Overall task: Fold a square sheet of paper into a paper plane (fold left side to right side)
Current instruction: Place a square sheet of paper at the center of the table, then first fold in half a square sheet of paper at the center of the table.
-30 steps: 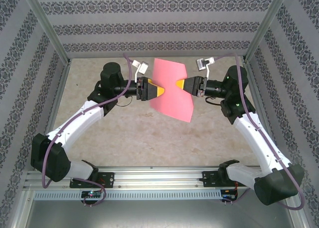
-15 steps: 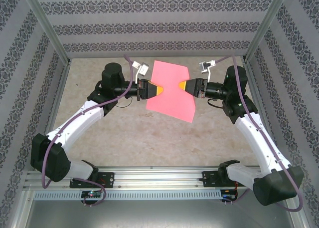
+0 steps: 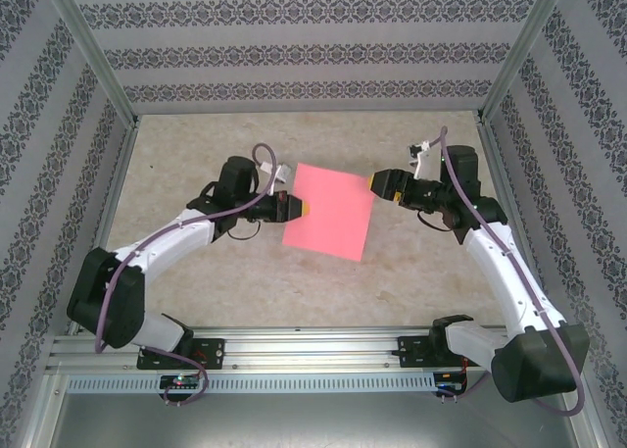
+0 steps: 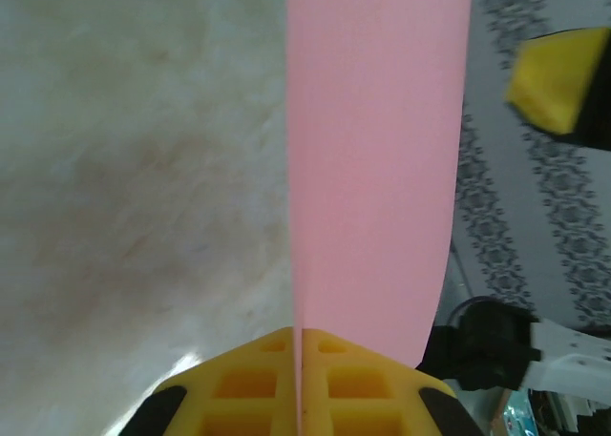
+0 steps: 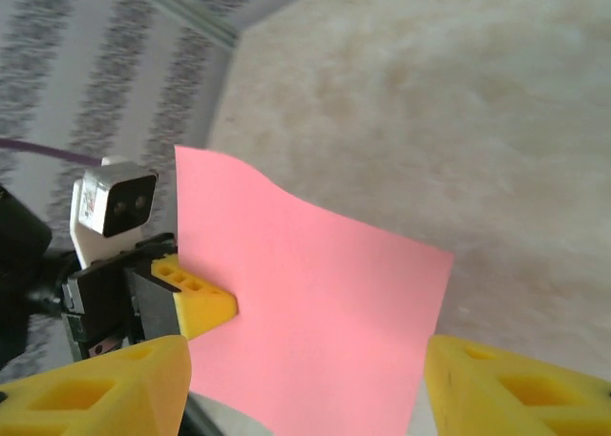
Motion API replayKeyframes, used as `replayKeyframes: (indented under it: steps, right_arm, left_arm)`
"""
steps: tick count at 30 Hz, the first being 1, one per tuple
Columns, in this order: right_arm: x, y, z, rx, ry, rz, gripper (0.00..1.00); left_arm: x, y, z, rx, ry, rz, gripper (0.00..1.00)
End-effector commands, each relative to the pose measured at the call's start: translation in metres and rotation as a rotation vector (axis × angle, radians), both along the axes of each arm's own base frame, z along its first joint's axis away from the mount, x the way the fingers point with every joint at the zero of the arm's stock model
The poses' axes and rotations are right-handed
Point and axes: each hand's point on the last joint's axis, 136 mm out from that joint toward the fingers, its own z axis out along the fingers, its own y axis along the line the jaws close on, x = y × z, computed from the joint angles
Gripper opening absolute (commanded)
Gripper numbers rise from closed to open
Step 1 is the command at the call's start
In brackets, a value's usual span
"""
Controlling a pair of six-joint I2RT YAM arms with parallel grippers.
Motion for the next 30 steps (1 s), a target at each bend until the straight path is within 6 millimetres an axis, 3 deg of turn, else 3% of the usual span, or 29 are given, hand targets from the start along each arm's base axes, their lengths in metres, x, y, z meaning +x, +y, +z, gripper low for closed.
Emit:
replayKeyframes:
  steps: [1,6,9,11,14,20,25,30]
  right_arm:
    - [0.001,-0.020,-0.048,-0.154,0.073,-0.073,0.67]
    - [-0.003,-0.013,-0.086,-0.180,0.139,-0.071,0.67]
    - [-0.005,-0.001,-0.104,-0.214,0.167,-0.051,0.67]
    - [-0.006,0.011,-0.115,-0.220,0.188,-0.027,0.66]
    - [-0.007,0.028,-0.132,-0.200,0.231,-0.005,0.65]
    - [-0.006,0.062,-0.166,-0.095,0.314,0.015,0.46]
    - [-0.004,0.079,-0.187,-0.117,0.350,0.042,0.35]
    - [-0.003,0.089,-0.205,-0.135,0.384,0.059,0.28]
  left_arm:
    - [-0.004,0.014,-0.049,0.127,0.102,0.076,0.00]
    - [-0.008,0.026,-0.093,0.226,0.191,0.127,0.00]
    - [-0.008,0.034,-0.108,0.279,0.215,0.155,0.01]
    - [-0.008,0.034,-0.113,0.293,0.226,0.156,0.11]
    - [-0.007,0.034,-0.115,0.306,0.237,0.152,0.24]
    - [-0.008,0.026,-0.102,0.260,0.238,0.128,0.46]
    - [-0.008,0.017,-0.086,0.224,0.225,0.105,0.55]
    - [-0.008,0.010,-0.075,0.207,0.211,0.096,0.58]
